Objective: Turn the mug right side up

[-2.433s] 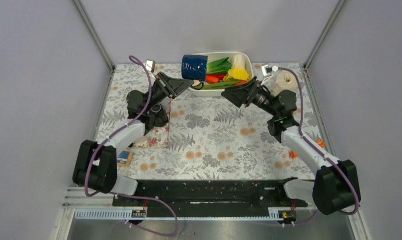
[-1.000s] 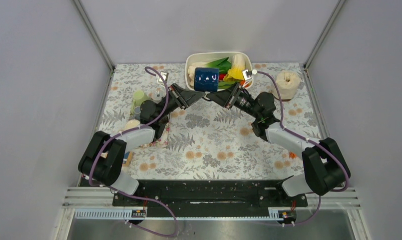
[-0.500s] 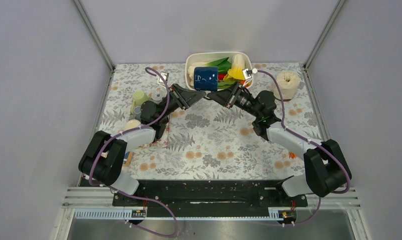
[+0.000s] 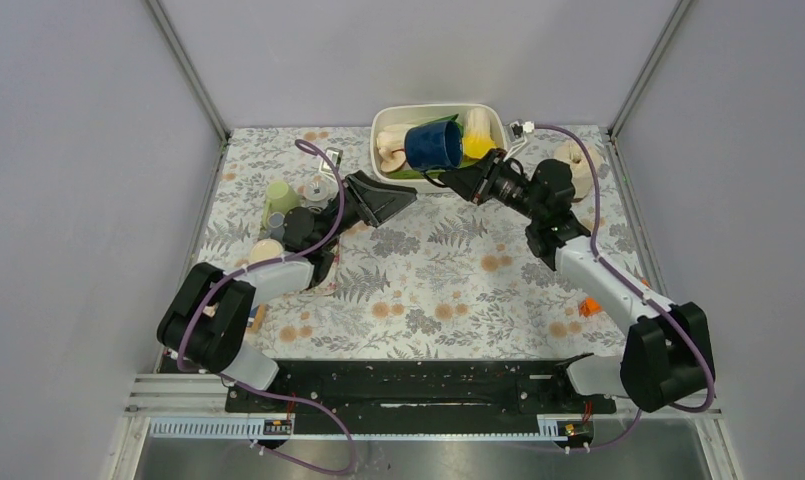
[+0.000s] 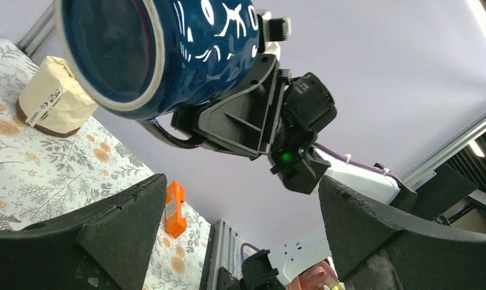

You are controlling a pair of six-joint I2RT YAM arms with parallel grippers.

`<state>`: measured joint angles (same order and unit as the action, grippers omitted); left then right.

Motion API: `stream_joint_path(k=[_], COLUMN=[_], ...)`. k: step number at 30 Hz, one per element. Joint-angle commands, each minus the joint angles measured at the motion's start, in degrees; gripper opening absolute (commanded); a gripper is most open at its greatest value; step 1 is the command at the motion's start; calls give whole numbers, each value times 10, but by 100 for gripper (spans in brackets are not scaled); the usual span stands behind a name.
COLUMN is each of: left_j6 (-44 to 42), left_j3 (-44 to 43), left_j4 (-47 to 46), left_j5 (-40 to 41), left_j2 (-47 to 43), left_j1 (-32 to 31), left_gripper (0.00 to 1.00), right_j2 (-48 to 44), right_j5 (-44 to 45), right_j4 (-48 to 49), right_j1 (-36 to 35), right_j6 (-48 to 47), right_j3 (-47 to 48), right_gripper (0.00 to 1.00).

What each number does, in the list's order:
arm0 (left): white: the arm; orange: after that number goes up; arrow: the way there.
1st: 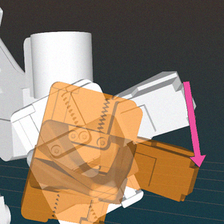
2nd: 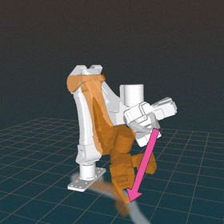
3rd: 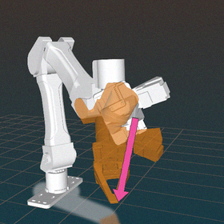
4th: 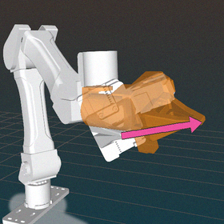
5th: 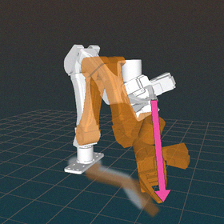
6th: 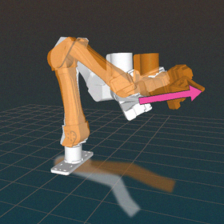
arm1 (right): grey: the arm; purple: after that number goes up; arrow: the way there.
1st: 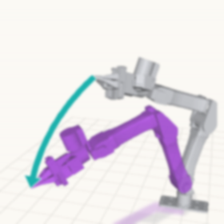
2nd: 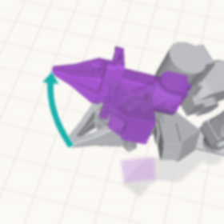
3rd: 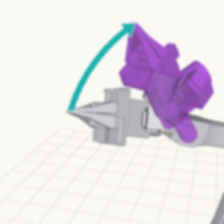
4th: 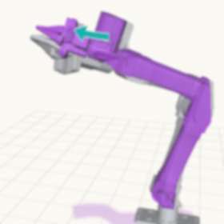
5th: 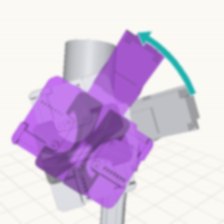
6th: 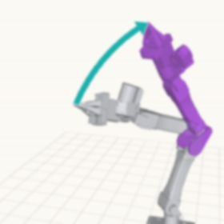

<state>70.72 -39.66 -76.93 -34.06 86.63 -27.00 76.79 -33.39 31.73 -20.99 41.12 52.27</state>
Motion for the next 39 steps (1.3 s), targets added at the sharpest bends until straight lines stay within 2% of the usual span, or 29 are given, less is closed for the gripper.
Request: stream_joint_path(k=[1,5,8,15,20,26,29,32,35,39], left_j6=[-36,-82,-111,-196,-318,-551,-656,-759,-816,-832], left_j3=[12,20,24,-8,-39,-113,-164,-200,-186,-126], left_j4=[-29,27,51,137,323,703,876,1011,1045,991], left_j5=[-8,-6,-9,-68,-90,-55,-67,-79,-62,7], left_j2=[-29,-41,-52,-98,-156,-213,-201,-183,-190,-231], left_j1=[3,18,39,100,163,220,249,276,306,313], left_gripper=[99,99,99,99,99,99,99,99,99,99], right_j2=[-74,-121,-158,-240,-284,-287,-272,-238,-204,-162], right_j5=[22,65,102,179,228,262,258,251,242,227], right_j4=[-47,-155,-200,-311,-414,-485,-490,-494,-494,-491], right_j1=[3,4,5,6,11,14,20,33,54,80], right_j6=[-136,-260,-326,-465,-520,-562,-586,-604,-613,-645], right_j3=[62,70,59,30,14,-5,-22,-28,-24,-15], right_gripper=[0,0,0,0,0,0,0,0,0,0])
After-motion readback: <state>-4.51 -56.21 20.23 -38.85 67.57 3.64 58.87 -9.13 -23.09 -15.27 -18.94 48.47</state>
